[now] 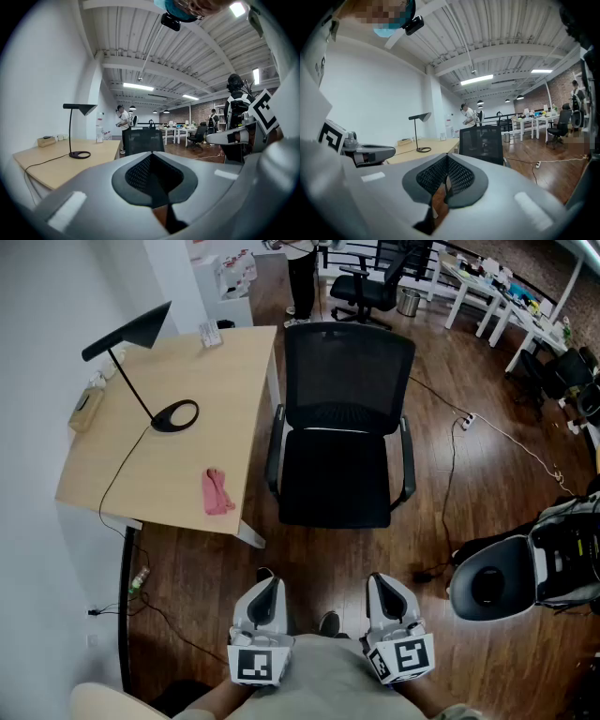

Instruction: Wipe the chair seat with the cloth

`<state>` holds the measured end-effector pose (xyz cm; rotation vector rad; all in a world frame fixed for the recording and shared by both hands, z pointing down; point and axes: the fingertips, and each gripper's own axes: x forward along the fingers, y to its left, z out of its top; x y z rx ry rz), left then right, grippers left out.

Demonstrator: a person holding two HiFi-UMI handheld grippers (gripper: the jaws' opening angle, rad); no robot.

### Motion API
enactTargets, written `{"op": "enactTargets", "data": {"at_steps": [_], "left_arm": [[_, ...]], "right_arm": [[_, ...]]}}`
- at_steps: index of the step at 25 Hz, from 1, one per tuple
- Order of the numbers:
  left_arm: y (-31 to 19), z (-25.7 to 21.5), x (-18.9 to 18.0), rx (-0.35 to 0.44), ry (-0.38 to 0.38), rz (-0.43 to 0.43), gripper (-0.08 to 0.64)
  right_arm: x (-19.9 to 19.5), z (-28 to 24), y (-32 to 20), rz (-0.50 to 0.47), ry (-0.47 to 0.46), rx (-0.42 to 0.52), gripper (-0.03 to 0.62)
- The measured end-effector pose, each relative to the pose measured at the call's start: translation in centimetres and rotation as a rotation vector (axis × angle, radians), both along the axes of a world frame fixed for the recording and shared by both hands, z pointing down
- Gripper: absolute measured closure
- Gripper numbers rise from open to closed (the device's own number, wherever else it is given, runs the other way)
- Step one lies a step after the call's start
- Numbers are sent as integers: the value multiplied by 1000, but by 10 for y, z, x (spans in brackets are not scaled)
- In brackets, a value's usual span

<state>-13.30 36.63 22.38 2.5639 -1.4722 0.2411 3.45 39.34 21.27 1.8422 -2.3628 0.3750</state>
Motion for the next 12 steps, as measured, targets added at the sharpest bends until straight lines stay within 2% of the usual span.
{"op": "enactTargets", "data": {"at_steps": [4, 6, 8, 12], "left_arm": [[-63, 6, -38, 2, 9, 18, 555], [-95, 5, -61, 4, 34, 12, 555], [-125, 6, -89, 4, 52, -10, 555], [-182, 10, -156, 13, 52, -81, 555]], "right_arm": [[-44, 6, -63, -6, 8, -12, 592], [-74, 10, -97, -41, 6, -34, 577], [-110, 10, -130, -97, 20, -42, 540], [-185, 11, -193, -186, 52, -36, 515]]}}
